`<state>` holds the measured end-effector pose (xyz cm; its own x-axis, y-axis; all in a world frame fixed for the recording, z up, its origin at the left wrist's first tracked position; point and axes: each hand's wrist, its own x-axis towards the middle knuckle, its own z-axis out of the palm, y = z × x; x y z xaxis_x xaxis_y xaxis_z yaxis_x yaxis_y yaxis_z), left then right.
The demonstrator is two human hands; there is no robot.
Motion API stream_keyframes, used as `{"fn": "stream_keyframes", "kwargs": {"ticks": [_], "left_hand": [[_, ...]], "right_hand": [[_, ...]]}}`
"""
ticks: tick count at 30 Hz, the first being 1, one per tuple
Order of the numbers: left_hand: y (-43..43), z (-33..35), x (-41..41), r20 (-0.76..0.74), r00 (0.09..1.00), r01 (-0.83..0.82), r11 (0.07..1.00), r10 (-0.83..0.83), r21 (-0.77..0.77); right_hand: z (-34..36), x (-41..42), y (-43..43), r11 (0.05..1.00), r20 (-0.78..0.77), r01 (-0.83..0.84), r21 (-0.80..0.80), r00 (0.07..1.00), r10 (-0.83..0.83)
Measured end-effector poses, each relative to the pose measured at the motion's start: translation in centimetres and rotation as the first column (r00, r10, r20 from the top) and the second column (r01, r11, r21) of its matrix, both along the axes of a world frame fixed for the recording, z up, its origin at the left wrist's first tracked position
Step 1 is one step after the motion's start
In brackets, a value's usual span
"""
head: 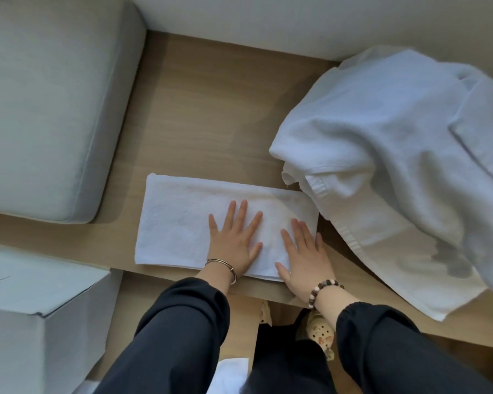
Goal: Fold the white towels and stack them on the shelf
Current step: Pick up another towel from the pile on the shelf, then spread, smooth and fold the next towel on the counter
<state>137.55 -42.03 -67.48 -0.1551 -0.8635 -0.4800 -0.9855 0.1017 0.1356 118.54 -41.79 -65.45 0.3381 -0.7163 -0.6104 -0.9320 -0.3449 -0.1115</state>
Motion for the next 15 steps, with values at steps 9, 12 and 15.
{"fn": "stream_keyframes", "kwargs": {"ticks": [9,12,15], "left_hand": [[-4.3,11.0,-4.5,-0.259,0.926,0.124,0.868,-0.276,-0.48],[-6.7,14.0,-7.0,-0.302,0.898,0.088,0.802,-0.321,-0.59],[-9.3,16.0,-9.9,-0.227,0.932,0.126,0.84,-0.282,-0.528]], "right_hand": [[11.7,-4.5,-3.6,0.854,0.376,0.108,-0.508,0.92,0.107],[14.4,-7.5,-6.4,0.777,0.39,0.225,-0.588,0.921,0.028],[16.1,-10.4,-9.2,0.746,0.336,0.303,-0.593,0.935,-0.113]]}}
